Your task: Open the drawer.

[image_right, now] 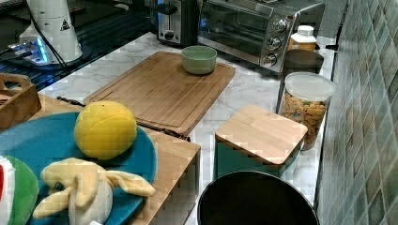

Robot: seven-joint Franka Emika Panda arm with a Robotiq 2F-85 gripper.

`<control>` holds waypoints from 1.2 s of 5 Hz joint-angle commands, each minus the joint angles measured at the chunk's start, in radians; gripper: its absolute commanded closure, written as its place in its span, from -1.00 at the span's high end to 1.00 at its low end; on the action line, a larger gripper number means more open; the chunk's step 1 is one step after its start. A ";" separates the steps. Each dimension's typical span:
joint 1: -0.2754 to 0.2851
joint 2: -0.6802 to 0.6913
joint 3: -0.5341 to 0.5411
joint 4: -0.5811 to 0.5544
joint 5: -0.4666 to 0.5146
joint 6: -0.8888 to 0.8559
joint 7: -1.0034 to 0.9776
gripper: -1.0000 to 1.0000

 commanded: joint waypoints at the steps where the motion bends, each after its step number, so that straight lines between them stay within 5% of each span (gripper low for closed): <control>1: 0.001 0.000 0.001 -0.003 0.004 0.000 -0.001 1.00; 3: -0.058 -0.033 -0.039 -0.093 -0.063 0.050 -0.359 1.00; 4: -0.153 -0.019 0.000 -0.096 -0.102 0.069 -0.507 1.00; 6: -0.173 -0.027 -0.076 -0.209 -0.166 0.298 -0.703 1.00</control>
